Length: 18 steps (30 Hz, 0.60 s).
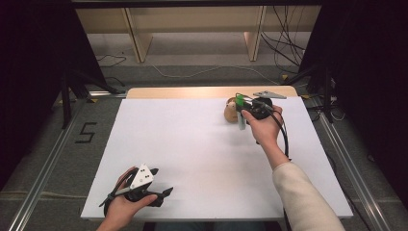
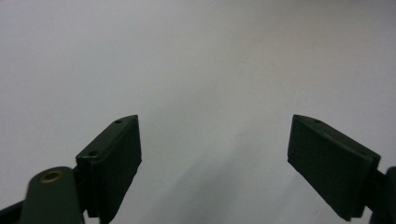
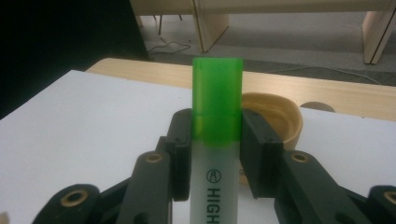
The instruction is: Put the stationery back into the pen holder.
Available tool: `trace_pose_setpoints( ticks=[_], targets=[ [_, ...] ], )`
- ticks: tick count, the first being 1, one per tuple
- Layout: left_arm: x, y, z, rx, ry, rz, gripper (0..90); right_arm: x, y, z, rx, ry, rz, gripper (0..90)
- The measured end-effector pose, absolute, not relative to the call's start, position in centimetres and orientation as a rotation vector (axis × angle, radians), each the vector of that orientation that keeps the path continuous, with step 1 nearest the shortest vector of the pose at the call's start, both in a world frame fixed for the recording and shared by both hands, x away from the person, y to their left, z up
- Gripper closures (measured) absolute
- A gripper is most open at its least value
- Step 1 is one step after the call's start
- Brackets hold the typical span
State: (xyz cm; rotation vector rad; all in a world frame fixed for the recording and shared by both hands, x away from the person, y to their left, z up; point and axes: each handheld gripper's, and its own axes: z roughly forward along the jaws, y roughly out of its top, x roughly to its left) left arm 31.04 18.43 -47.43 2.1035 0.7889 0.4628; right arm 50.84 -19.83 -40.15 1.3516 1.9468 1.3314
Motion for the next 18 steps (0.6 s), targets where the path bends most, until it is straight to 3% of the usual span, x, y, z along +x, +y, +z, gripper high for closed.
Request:
trace_pose_setpoints(
  ticks=[18],
  targets=[
    [31.1, 18.4, -47.4, 2.102, 0.790, 0.457, 17.4, 52.2, -20.5, -39.7, 1.374, 1.896, 1.308, 67.1]
  ],
)
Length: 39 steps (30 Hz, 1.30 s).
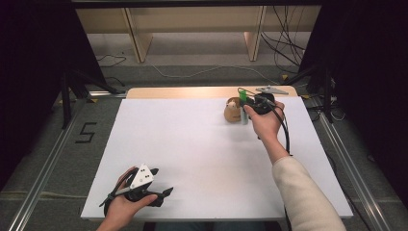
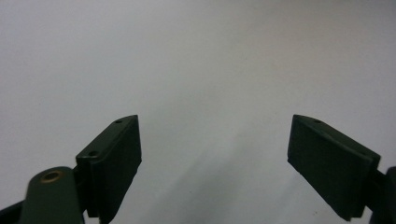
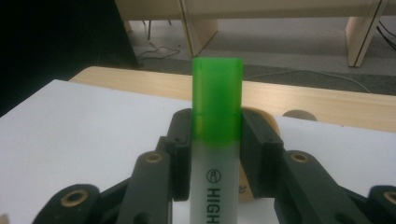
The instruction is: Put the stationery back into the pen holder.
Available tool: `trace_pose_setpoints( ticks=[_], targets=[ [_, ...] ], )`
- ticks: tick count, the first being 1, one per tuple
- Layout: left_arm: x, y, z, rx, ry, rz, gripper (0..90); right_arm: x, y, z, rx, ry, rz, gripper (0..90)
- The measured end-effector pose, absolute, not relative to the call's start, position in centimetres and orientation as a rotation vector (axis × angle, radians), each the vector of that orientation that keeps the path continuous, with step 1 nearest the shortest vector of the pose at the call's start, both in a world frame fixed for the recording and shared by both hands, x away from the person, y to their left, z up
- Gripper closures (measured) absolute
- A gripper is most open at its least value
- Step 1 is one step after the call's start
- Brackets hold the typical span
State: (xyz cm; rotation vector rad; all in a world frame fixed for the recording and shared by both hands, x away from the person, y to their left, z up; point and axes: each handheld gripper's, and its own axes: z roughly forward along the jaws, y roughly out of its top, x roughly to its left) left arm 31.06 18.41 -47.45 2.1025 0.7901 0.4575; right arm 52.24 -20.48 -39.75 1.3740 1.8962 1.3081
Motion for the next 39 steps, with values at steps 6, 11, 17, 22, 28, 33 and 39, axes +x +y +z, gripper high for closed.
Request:
trace_pose_setpoints(
  ticks=[6, 11, 17, 22, 28, 33, 39],
  targets=[
    [31.1, 18.4, -47.5, 2.101, 0.790, 0.457, 17.4, 52.7, -20.6, -39.8, 1.381, 1.884, 1.307, 67.0],
    [31.1, 18.4, -47.5, 2.100, 0.790, 0.457, 17.4, 53.0, -20.7, -39.9, 1.388, 1.875, 1.307, 67.0],
    [31.1, 18.4, -47.5, 2.101, 0.790, 0.456, 17.4, 53.5, -20.6, -39.8, 1.376, 1.865, 1.298, 67.1],
    [31.1, 18.4, -47.4, 2.101, 0.790, 0.456, 17.4, 53.8, -20.5, -39.7, 1.373, 1.855, 1.307, 67.1],
    [31.1, 18.4, -47.4, 2.101, 0.790, 0.456, 17.4, 54.3, -20.4, -39.6, 1.369, 1.847, 1.311, 67.1],
    [31.1, 18.4, -47.4, 2.101, 0.790, 0.457, 17.4, 54.7, -20.4, -39.5, 1.377, 1.840, 1.316, 67.0],
    [31.1, 18.4, -47.4, 2.101, 0.789, 0.458, 17.4, 55.1, -20.5, -39.2, 1.381, 1.828, 1.320, 67.0]
  ],
)
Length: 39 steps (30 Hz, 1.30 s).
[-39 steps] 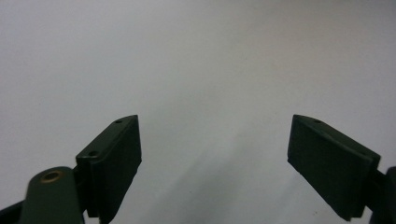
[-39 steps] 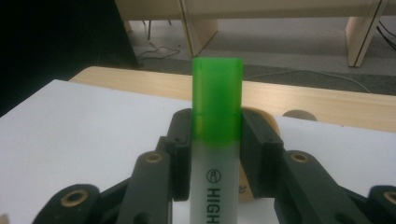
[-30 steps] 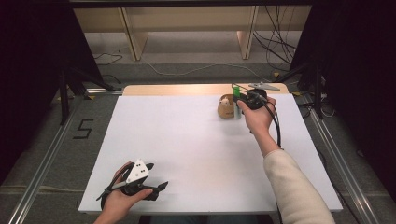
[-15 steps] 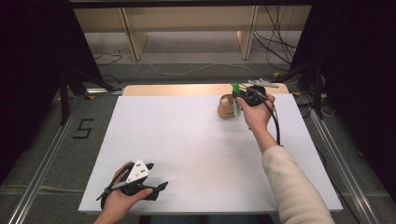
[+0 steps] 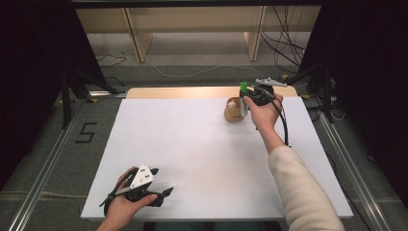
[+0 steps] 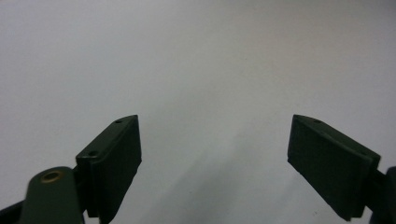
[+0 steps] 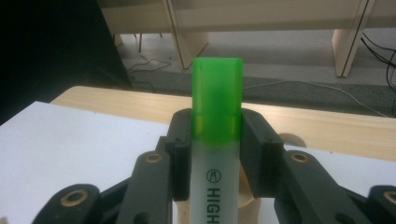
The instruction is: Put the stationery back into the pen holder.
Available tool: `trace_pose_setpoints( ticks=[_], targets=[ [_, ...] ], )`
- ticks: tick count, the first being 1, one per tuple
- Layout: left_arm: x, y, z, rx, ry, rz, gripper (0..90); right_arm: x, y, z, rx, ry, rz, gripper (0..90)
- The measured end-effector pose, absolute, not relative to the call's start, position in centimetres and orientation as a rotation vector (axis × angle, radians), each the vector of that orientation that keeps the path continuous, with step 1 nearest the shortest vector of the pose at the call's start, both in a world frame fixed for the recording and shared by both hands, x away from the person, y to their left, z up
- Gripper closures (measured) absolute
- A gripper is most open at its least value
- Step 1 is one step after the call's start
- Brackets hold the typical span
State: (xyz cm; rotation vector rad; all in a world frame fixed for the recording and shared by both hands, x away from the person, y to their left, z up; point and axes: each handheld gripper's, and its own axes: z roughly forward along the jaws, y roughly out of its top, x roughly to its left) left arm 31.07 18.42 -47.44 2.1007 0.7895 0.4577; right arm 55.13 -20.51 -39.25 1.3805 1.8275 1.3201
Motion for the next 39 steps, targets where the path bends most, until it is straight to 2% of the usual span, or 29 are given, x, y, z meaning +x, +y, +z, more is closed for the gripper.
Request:
trace_pose_setpoints(
  ticks=[39],
  targets=[
    [31.1, 18.4, -47.5, 2.088, 0.796, 0.456, 17.4, 57.3, -20.0, -38.5, 1.351, 1.760, 1.353, 67.0]
  ],
)
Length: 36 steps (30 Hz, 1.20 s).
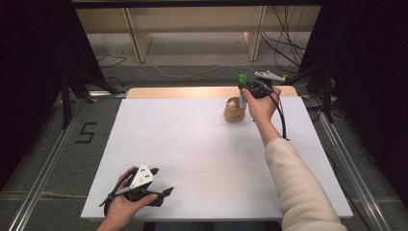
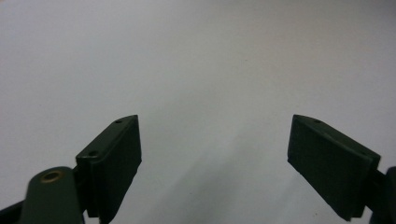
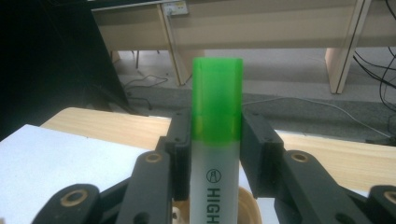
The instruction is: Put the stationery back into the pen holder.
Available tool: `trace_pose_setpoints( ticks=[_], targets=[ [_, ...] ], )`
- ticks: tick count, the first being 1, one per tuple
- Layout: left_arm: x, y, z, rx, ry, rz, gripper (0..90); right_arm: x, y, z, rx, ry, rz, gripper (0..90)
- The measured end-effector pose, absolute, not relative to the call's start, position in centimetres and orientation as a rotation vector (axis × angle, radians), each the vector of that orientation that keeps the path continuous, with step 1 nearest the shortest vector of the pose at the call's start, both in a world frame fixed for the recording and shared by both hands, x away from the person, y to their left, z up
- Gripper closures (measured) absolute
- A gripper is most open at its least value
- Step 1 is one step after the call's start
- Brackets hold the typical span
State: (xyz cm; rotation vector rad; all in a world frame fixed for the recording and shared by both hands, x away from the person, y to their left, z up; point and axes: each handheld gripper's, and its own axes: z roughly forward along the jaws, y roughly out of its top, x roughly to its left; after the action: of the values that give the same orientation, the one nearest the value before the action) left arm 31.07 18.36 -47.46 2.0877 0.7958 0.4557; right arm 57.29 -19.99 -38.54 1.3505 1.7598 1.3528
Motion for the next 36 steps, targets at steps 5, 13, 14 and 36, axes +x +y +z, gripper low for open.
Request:
trace_pose_setpoints(
  ticks=[5, 13, 14, 36],
  targets=[
    [31.1, 18.4, -47.4, 2.088, 0.795, 0.455, 17.4, 57.5, -19.7, -38.9, 1.330, 1.755, 1.357, 67.0],
    [31.1, 18.4, -47.4, 2.096, 0.788, 0.457, 17.4, 57.6, -19.5, -39.0, 1.294, 1.732, 1.372, 67.0],
    [31.1, 18.4, -47.4, 2.096, 0.788, 0.457, 17.4, 57.6, -19.4, -39.0, 1.293, 1.731, 1.373, 67.0],
    [31.0, 18.4, -47.4, 2.087, 0.792, 0.457, 17.4, 57.7, -19.0, -40.2, 1.257, 1.685, 1.364, 66.9]
  ],
)
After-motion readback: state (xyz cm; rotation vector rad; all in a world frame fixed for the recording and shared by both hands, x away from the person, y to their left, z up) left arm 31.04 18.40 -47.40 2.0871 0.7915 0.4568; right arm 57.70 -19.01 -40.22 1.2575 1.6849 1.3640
